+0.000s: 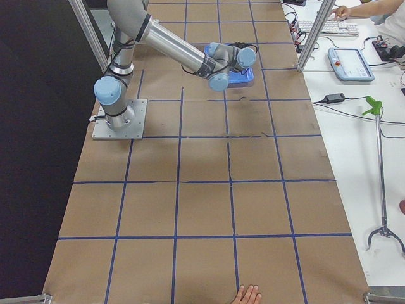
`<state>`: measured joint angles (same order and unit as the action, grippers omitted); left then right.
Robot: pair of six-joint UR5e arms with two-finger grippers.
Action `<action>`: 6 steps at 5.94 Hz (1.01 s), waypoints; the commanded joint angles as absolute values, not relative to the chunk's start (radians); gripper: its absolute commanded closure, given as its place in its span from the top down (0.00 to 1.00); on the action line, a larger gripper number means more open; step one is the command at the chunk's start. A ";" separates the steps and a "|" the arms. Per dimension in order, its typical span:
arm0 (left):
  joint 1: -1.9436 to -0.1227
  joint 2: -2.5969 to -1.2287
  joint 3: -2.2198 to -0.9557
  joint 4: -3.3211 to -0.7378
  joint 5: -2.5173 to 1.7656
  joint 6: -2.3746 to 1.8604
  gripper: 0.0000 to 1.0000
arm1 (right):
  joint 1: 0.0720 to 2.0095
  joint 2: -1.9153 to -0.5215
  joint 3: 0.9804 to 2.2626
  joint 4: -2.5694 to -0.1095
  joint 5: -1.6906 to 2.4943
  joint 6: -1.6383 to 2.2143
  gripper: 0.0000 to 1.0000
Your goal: Assemble white blocks and place on blue tray
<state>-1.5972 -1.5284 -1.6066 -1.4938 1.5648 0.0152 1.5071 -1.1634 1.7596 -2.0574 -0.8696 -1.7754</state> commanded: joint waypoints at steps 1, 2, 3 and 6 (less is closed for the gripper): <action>-1.594 -1.520 -1.608 -1.496 1.568 0.014 0.99 | 1.609 -1.140 1.834 -2.330 -0.868 -1.492 0.24; -1.591 -1.520 -1.608 -1.496 1.568 0.009 0.99 | 1.632 -1.093 1.873 -2.483 -0.870 -1.415 0.24; -1.591 -1.520 -1.608 -1.494 1.568 0.009 0.99 | 1.640 -1.025 1.878 -2.590 -0.871 -1.385 0.24; -1.591 -1.519 -1.609 -1.493 1.568 0.009 0.99 | 1.644 -0.989 1.878 -2.634 -0.873 -1.382 0.24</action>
<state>-1.5908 -1.5186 -1.6081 -1.4936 1.5677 0.0092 1.6417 -0.9938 1.8771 -2.6281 -0.8718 -1.3833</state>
